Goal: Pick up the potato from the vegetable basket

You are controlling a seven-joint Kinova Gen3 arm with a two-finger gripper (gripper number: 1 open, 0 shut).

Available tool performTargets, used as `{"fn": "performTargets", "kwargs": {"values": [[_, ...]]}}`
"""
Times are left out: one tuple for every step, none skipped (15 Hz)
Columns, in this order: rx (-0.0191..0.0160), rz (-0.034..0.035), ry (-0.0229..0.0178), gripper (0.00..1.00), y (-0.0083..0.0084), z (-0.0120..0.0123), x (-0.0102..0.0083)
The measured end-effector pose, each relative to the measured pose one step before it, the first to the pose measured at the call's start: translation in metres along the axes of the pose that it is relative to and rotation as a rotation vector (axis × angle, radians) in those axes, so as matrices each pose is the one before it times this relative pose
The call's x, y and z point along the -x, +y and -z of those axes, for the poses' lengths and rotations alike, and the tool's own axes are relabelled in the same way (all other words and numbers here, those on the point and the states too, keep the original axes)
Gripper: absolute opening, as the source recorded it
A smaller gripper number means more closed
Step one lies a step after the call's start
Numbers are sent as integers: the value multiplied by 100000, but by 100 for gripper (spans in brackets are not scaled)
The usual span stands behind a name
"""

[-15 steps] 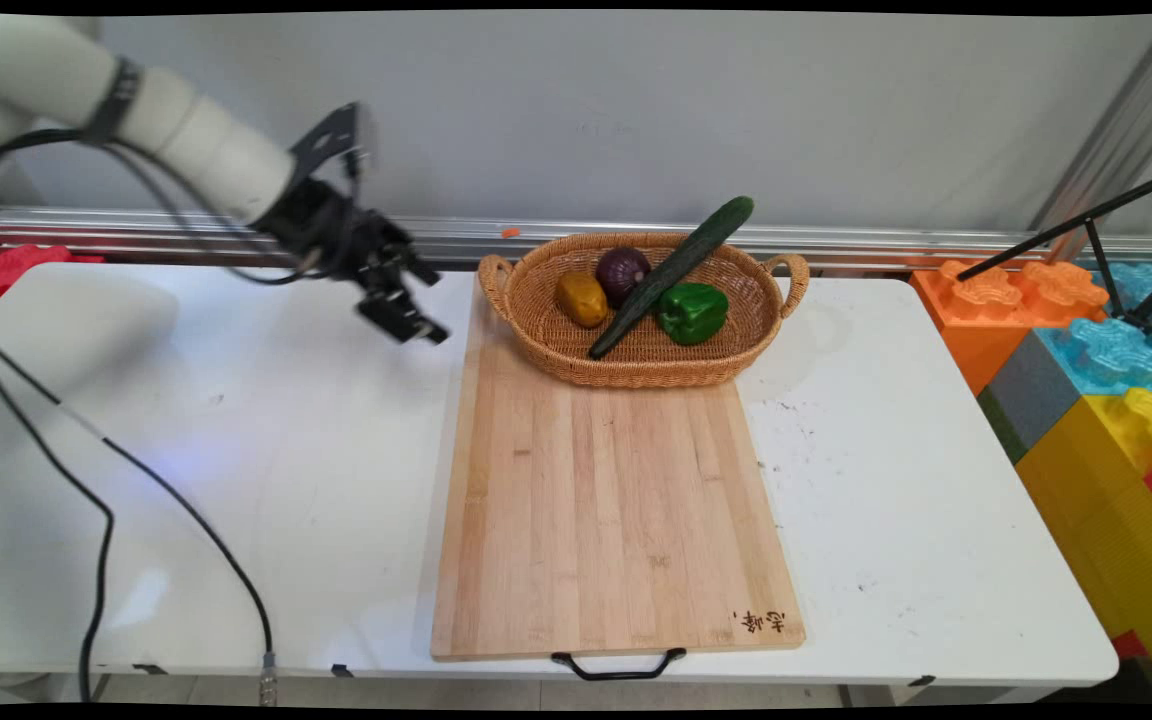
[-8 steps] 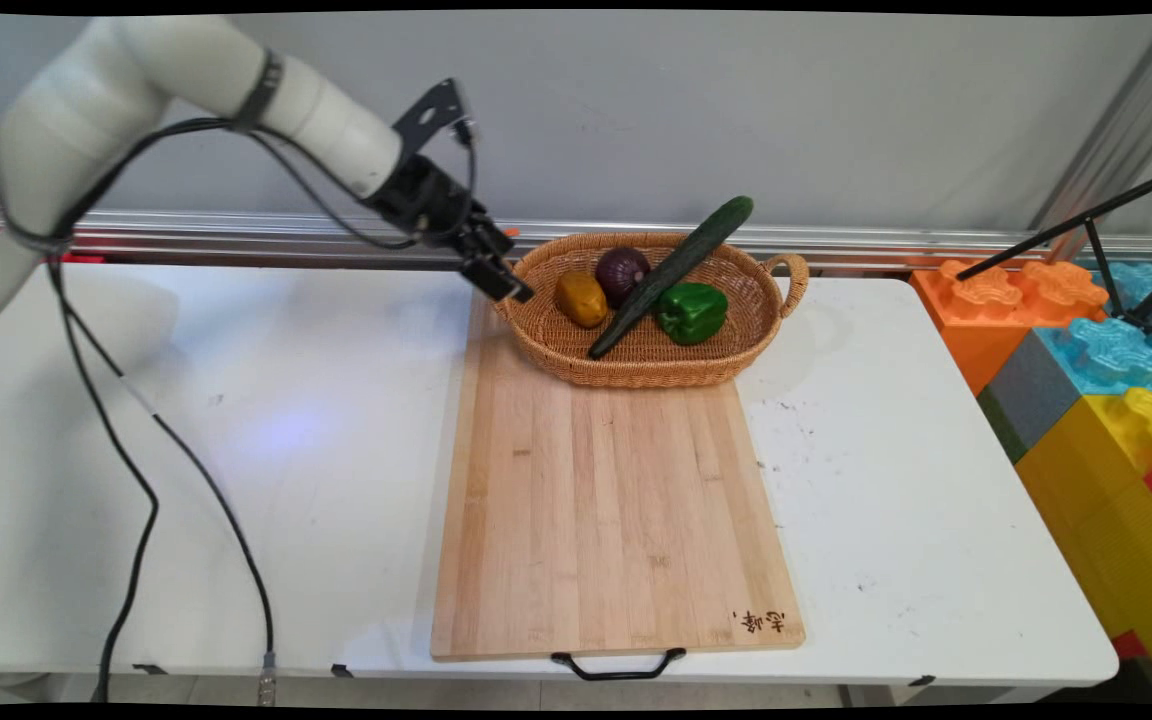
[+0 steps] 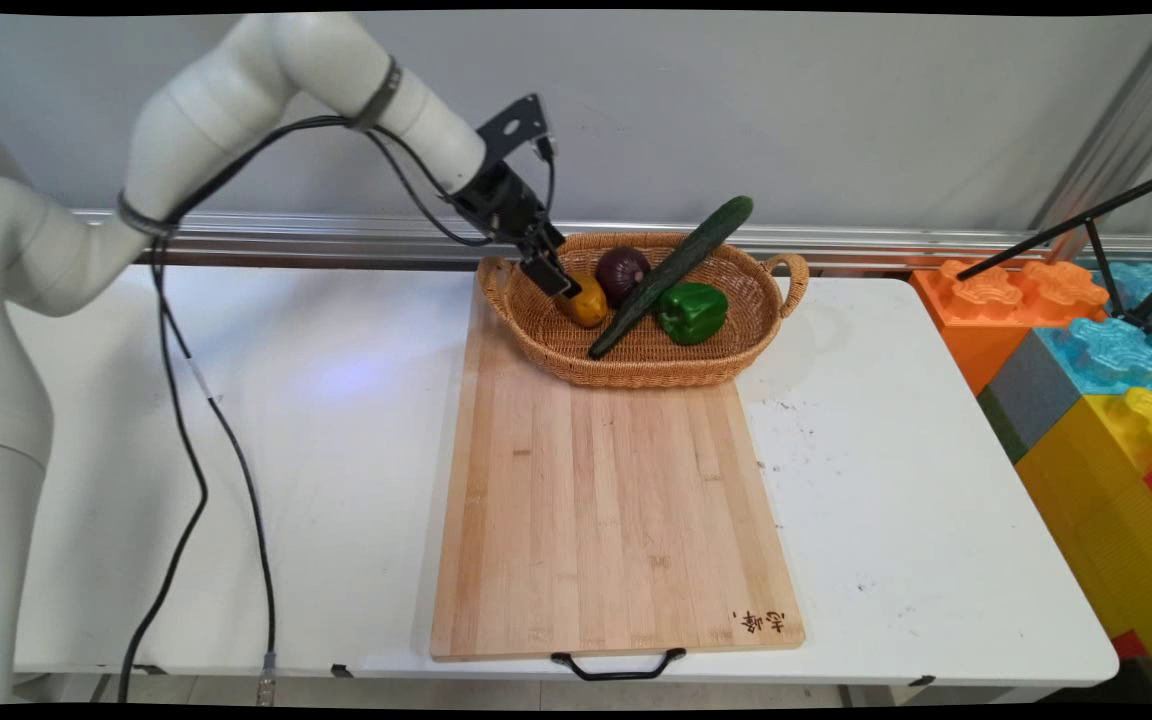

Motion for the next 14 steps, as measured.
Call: {"fn": "performTargets", "kwargs": {"values": [[736,-1190,-915,100,-281,-701,-271],[777,-892,-906,100,-305,-777,-294],[621,-388,-809,100,-294,-716,-264],[439,246,-680,100,-285,-577,-193],[585,730,-738,100,-359,-686,-244],[361,695,-528,100,-260,-444,-118],[404,712,-572,100,-304,-496,-161],[345,455,-491,100,-241,-409,-157],[406,625,-536,100,-244,-420,-134],[364,579,-425,100,-182,-320,-100],[232,440,-263,100,-113,-177,-31],[329,444,-183,100,-87,-173,-85],[521,649,-240,100,-120,-255,-171],[553,839,-102,100,-105,-169,-159]]}}
